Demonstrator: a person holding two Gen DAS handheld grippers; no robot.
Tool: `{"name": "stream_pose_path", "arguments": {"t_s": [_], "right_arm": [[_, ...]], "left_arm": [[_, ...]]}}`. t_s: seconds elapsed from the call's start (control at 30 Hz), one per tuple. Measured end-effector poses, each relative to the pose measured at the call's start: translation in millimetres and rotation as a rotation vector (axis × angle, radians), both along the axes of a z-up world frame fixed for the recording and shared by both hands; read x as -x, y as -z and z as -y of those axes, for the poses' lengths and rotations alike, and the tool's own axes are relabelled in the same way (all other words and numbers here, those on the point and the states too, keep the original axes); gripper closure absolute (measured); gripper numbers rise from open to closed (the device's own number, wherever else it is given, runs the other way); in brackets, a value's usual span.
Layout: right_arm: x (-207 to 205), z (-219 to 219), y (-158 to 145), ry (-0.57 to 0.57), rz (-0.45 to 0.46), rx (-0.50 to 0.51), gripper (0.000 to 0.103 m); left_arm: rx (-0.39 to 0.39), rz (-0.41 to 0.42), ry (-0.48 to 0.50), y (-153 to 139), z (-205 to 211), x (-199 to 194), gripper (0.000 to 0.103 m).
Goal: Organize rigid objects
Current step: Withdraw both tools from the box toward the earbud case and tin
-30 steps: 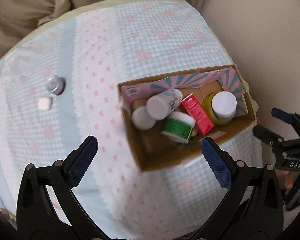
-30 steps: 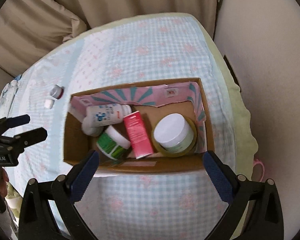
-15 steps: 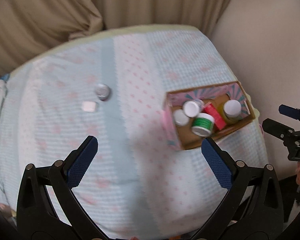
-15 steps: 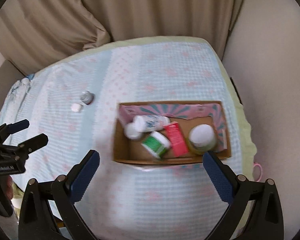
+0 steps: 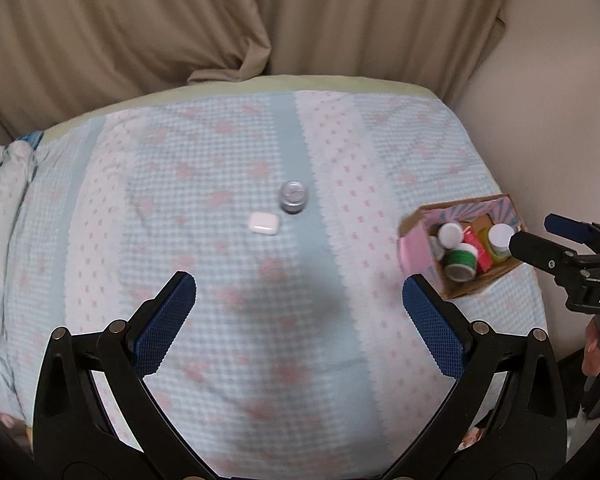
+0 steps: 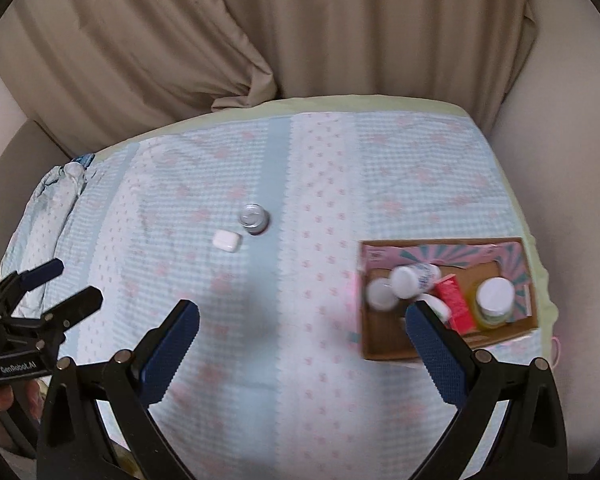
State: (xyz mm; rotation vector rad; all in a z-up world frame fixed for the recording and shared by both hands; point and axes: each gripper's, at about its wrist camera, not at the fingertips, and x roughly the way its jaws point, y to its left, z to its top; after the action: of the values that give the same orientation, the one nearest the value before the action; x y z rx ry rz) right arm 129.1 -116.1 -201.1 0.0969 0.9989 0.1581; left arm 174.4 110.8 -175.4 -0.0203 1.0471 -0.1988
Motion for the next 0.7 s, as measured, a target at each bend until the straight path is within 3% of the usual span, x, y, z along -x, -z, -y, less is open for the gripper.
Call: {"name": "stream_pose_path", "arguments": {"t_s": [0.3,0.7], "right_arm": [[-52,-68,39,-0.016,-0.036,-0.036,0.0],[-147,-96,137,-0.151,-0.039,-0.023,0.0]], "left_arm": [[-0.003,-0.069,0.003,73,-46,-54,0.0],[0.001,-0.071,0.018,205,-27,-114,0.001]]}}
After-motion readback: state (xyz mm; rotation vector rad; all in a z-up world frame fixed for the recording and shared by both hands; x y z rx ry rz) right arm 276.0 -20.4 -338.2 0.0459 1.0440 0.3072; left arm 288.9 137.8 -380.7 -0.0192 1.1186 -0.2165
